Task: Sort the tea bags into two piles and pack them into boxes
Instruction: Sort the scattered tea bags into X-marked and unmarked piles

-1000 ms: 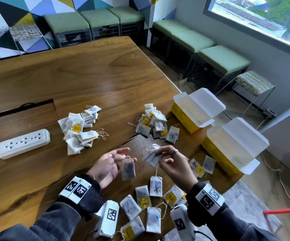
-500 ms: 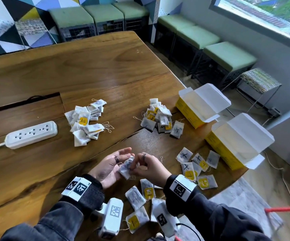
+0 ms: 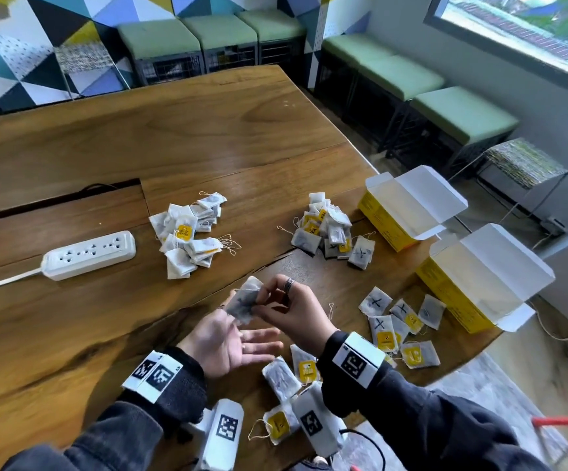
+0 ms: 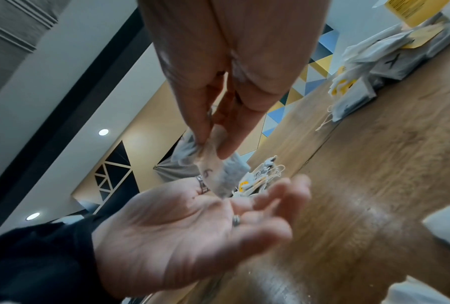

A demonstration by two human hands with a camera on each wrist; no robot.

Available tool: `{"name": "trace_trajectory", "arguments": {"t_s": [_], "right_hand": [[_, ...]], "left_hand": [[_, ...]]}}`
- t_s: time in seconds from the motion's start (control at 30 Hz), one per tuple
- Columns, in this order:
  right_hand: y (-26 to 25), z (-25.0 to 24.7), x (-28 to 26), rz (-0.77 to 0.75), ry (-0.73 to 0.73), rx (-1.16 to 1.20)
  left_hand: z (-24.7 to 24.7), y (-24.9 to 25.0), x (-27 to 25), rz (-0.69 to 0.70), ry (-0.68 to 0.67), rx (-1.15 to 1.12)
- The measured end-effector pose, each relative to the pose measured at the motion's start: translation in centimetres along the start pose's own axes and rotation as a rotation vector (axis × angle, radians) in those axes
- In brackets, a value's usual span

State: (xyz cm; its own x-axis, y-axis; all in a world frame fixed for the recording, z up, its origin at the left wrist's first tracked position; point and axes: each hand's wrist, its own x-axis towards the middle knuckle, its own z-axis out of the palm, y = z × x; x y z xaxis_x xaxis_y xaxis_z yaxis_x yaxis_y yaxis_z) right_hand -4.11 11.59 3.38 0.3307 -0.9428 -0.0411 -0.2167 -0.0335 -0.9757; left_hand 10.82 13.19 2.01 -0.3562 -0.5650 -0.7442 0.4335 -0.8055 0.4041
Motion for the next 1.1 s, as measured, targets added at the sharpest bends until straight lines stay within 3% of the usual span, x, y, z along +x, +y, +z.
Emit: {"name": "trace_trajectory", "arguments": {"t_s": [0.1, 0.33, 0.43, 0.53, 0.7, 0.8, 0.97, 1.1], "right_hand": [[-0.5, 0.5, -0.5, 0.049, -0.087, -0.010], [-1.4, 0.8, -0.6, -0.001, -0.147, -0.501], [-1.7, 0.3, -0.7, 0.028, -0.105, -0.497], [-1.1, -1.2, -1.0, 0.044, -0.079, -0.508], [2.5, -1.1, -2.9, 0.221, -0.528, -0.961], [3.0, -0.5, -3.2, 0.184, -0.566, -1.104], [2.4, -0.1, -2.8, 0.153, -0.568, -1.140], [1.3, -0.8, -2.7, 0.214, -0.334, -0.723]], "left_hand": [[-0.3, 0.3, -0.5, 0.036, -0.144, -0.138], [0.2, 0.4, -0.8, 0.113, -0.083, -0.289], [-0.2, 0.3, -1.0, 0.187, -0.066, -0.304], [-1.2, 0.1, -1.0, 0.265, -0.048, -0.176], [-3.2, -0.2, -1.6, 0.285, -0.010, 0.136], [-4.0, -0.7, -1.9, 0.211, -0.020, 0.276], [-4.6, -1.0, -2.1, 0.135, -0.019, 0.149], [-4.6, -1.2, -2.2, 0.114, 0.013, 0.102]]}}
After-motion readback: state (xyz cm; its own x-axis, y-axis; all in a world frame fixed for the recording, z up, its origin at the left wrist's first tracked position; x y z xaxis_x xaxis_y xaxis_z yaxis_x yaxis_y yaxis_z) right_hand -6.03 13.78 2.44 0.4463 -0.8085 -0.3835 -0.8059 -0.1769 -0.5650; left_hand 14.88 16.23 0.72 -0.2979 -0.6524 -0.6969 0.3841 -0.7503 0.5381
